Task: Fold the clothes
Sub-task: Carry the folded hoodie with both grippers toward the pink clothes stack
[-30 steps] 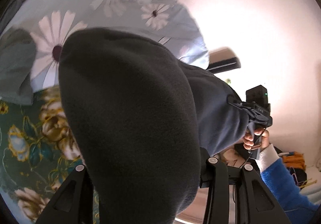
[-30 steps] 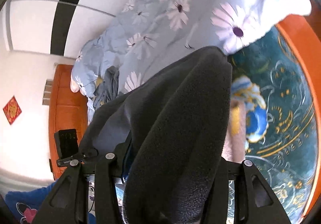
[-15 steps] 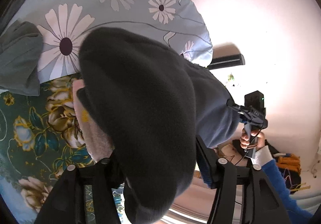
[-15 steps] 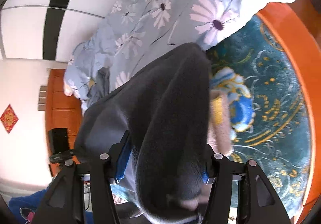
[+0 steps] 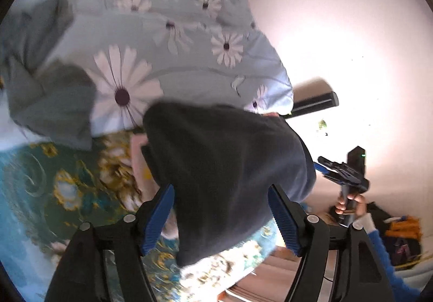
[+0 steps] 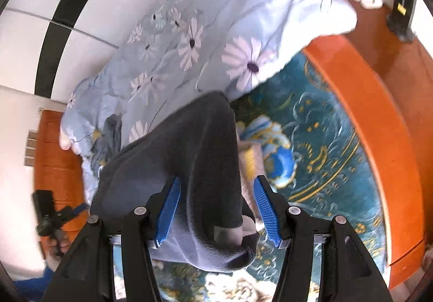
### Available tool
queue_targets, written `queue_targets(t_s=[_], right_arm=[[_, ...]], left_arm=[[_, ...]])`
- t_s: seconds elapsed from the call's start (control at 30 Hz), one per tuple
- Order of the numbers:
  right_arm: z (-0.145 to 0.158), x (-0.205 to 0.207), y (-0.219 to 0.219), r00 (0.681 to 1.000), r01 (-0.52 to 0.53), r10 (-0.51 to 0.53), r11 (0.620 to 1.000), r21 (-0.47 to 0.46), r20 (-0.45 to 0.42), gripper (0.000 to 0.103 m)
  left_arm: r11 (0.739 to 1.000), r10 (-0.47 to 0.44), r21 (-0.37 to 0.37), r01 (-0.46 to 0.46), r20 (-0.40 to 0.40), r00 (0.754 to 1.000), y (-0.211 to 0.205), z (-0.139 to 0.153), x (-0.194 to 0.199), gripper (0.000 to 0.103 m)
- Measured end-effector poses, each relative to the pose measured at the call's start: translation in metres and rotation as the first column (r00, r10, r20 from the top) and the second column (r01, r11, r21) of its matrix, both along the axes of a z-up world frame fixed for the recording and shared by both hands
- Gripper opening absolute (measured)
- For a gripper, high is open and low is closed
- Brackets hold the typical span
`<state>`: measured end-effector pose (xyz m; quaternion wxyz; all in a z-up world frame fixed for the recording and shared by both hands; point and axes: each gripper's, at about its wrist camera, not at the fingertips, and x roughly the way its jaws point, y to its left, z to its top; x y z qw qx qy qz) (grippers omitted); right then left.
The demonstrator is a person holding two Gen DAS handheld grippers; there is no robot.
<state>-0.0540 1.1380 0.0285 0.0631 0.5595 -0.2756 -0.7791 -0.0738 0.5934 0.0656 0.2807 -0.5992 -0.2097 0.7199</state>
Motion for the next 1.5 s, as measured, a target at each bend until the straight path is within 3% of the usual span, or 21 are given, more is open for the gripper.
queue_targets(t_s=[0.17, 0.27, 0.37, 0.43, 0.5, 0.6, 0.8, 1.1, 1.4, 1.5], right_arm=[[0.035, -0.007, -0.055, 0.995, -0.053, 0.072, 0.969, 0.241, -0.070, 0.058], [0.040, -0.007, -0.102, 0.982, -0.129, 0.159, 0.959, 0.250, -0.104, 0.058], [0.029, 0.003, -0.148, 0.958, -0.231, 0.258, 0.952, 0.202, -0.121, 0.058], [0.015, 0.011, -0.164, 0.942, -0.298, 0.325, 0.924, 0.239, -0.082, 0.058], [0.003, 0.013, -0.162, 0.948, -0.290, 0.315, 0.908, 0.302, -0.039, 0.058], [-0.007, 0.015, -0.143, 0.969, -0.220, 0.245, 0.913, 0.342, -0.031, 0.058], [-0.038, 0.012, -0.134, 0.982, -0.186, 0.189, 0.937, 0.296, 0.018, 0.064], [-0.054, -0.001, -0.123, 0.993, -0.120, 0.115, 0.964, 0.236, 0.034, 0.072], [-0.021, 0.013, -0.143, 0.984, -0.167, 0.176, 0.932, 0.321, 0.001, 0.072], [-0.009, 0.027, -0.150, 0.987, -0.136, 0.156, 0.941, 0.310, -0.042, 0.072]], left_arm=[[0.990, -0.112, -0.098, 0.101, -0.122, 0.986, 0.044, 0.016, 0.007, 0.077], [0.975, -0.189, -0.139, 0.172, -0.122, 0.974, 0.080, 0.007, 0.017, 0.077], [0.958, -0.252, -0.179, 0.226, -0.139, 0.958, 0.104, 0.004, 0.028, 0.077], [0.947, -0.280, -0.206, 0.246, -0.154, 0.948, 0.108, -0.001, 0.033, 0.077], [0.944, -0.291, -0.207, 0.259, -0.143, 0.946, 0.106, -0.009, 0.035, 0.077], [0.941, -0.280, -0.230, 0.247, -0.124, 0.952, 0.103, -0.025, 0.030, 0.077], [0.935, -0.270, -0.261, 0.239, -0.091, 0.959, 0.111, -0.056, 0.022, 0.077], [0.903, -0.330, -0.320, 0.286, -0.093, 0.939, 0.133, -0.071, 0.014, 0.082], [0.943, -0.258, -0.244, 0.225, -0.115, 0.959, 0.117, -0.049, 0.016, 0.082], [0.952, -0.236, -0.229, 0.203, -0.130, 0.963, 0.110, -0.040, 0.022, 0.083]])
